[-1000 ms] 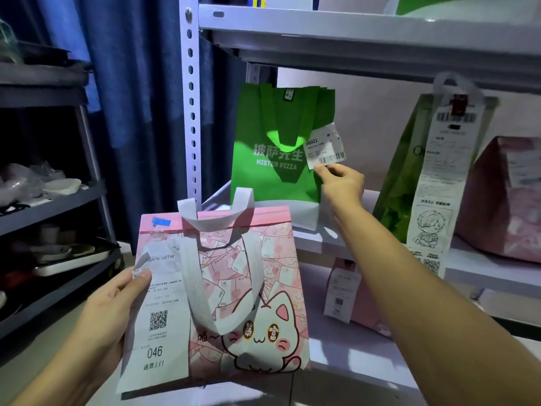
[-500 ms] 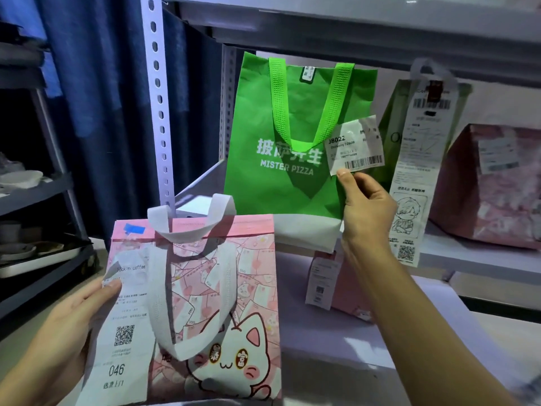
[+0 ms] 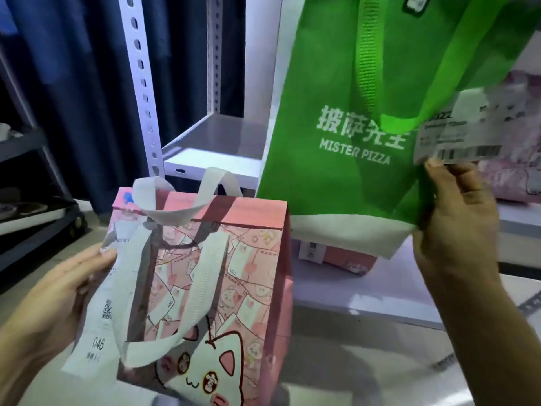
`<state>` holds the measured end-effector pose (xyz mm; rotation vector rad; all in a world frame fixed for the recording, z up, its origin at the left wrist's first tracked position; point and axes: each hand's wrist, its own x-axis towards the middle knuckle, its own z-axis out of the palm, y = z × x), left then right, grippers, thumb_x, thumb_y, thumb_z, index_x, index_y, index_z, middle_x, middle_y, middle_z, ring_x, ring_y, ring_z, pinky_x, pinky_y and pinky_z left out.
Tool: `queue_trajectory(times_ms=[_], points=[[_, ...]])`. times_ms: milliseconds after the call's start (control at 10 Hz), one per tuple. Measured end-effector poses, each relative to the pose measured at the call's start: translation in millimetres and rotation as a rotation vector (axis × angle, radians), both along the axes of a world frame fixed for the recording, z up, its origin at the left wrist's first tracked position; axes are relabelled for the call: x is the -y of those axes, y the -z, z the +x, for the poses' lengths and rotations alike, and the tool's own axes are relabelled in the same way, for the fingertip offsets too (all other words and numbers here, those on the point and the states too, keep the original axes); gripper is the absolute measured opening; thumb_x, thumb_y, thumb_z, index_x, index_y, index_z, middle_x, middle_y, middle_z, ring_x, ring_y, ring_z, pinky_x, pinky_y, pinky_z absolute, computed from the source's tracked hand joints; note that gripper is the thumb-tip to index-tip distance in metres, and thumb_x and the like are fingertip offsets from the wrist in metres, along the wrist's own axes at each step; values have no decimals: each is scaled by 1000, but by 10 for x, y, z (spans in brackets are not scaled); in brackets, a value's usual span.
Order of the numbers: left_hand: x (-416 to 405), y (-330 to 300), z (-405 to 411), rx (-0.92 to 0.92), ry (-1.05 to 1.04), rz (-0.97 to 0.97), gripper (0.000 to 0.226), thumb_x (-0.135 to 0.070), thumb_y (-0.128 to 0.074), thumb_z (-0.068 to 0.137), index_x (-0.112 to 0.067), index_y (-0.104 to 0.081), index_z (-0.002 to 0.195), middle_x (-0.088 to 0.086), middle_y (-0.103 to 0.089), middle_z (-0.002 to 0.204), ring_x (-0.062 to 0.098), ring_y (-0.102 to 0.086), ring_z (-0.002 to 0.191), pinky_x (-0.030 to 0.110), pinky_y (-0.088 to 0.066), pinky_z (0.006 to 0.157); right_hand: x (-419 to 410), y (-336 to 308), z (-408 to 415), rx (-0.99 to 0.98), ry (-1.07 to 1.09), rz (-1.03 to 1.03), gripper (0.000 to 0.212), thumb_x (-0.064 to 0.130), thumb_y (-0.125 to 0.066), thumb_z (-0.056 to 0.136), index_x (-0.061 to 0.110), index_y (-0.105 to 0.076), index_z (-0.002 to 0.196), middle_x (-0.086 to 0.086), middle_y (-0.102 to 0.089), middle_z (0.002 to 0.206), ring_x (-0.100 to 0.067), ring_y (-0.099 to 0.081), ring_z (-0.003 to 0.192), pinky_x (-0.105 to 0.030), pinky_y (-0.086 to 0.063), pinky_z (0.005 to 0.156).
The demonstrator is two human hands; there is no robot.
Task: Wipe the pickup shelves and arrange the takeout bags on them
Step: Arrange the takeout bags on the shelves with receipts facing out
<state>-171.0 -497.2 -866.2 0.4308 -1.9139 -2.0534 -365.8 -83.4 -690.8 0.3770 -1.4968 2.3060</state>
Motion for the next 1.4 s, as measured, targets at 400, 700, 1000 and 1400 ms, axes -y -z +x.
queue_trajectory(times_ms=[400,700,1000,1400], points=[[-340,190,-59,12,-25,273,28,-20,-55,91,-20,-75,111,11,-76,106,21,-75,85,33,-62,69,-1387,503,-267,101,-5,127,17,22,-63,96,15,-71,109,-2,-76,106,-16,-71,102,-33,-60,88],[-373,272,-172,5,-126,240,28,-17,-49,98,-18,-76,106,3,-78,98,14,-75,80,29,-61,64,-579,1491,527,270,-62,450,21,14,-59,98,10,-69,116,2,-77,104,-10,-73,93,-19,-58,72],[-304,165,-135,-27,-198,260,29,-19,-49,99,-16,-69,121,6,-74,114,18,-73,94,37,-60,77,-502,2070,266,516,-148,485,19,15,-60,99,7,-69,114,-7,-77,104,-18,-75,90,-23,-60,68],[-275,127,-50,-12,-295,224,35,-19,-50,98,-7,-61,129,10,-70,118,21,-71,95,34,-60,74,328,2221,-805,350,-147,386,12,10,-60,100,7,-66,109,-15,-74,106,-31,-70,100,-45,-57,92]])
